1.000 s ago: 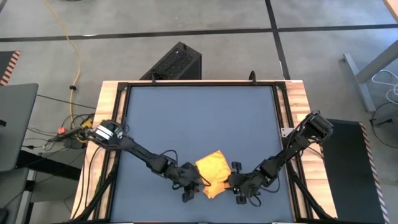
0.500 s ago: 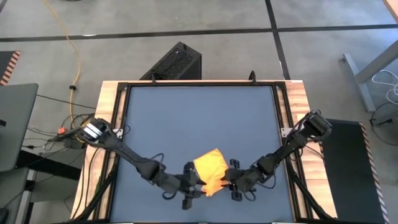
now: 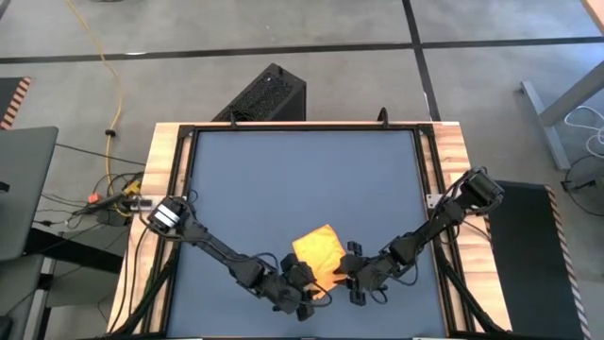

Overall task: Roll towel
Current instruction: Roll the yellow microfiber towel

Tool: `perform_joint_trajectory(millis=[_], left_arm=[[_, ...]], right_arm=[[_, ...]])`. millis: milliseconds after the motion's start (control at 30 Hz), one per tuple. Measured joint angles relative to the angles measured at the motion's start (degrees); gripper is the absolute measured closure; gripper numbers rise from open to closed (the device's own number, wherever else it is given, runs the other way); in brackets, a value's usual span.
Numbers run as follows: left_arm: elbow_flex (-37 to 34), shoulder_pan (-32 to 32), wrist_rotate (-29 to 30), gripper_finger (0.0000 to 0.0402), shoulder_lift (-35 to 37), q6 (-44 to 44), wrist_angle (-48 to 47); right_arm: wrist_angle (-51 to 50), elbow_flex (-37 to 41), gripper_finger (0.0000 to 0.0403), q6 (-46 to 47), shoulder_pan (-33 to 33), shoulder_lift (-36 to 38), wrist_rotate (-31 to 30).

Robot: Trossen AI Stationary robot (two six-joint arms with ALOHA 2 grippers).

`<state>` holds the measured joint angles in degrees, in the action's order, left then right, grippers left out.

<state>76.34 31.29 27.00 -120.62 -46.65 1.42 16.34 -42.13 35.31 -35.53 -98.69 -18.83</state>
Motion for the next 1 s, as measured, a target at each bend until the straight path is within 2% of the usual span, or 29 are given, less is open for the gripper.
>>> perform_joint_trajectory(millis=[133, 333, 467, 600, 733, 833, 900, 1000], left_arm=[[2.0, 0.0, 0.7, 0.0267, -1.6, -2.6, -4.4], [2.2, 0.5, 3.9, 0.0386, -1.3, -3.4, -7.0], [4.0, 1.7, 6.4, 0.0398, -1.1, 3.2, -6.6], [6.2, 2.6, 7.0, 0.0400, -1.1, 10.8, -6.4], [5.7, 2.4, 6.4, 0.0401, -0.9, 11.1, -5.9], [2.1, 1.7, 4.0, 0.0401, -1.1, 10.0, -0.4], [-1.3, 1.2, 0.6, 0.0401, -1.1, 9.8, 7.9], [-7.3, 0.5, -4.2, 0.0401, -1.2, 5.0, 21.1]], right_arm=[[0.2, -0.1, 0.0242, -4.0, -0.1, 2.2, 2.0], [-7.8, -0.2, 0.0242, -10.1, -1.5, 10.9, 2.5], [-14.7, -0.2, 0.0242, -17.8, -2.8, 15.4, 0.7], [-17.9, -0.2, 0.0242, -20.7, -2.6, 16.7, -0.2], [-16.4, -0.2, 0.0242, -24.5, -2.9, 16.1, 0.3], [-14.5, -0.2, 0.0242, -29.5, -4.0, 14.1, 1.3], [-11.8, -0.2, 0.0242, -32.6, -4.8, 12.1, 2.4], [-9.5, -0.2, 0.0242, -36.8, -6.6, 8.7, 1.8]])
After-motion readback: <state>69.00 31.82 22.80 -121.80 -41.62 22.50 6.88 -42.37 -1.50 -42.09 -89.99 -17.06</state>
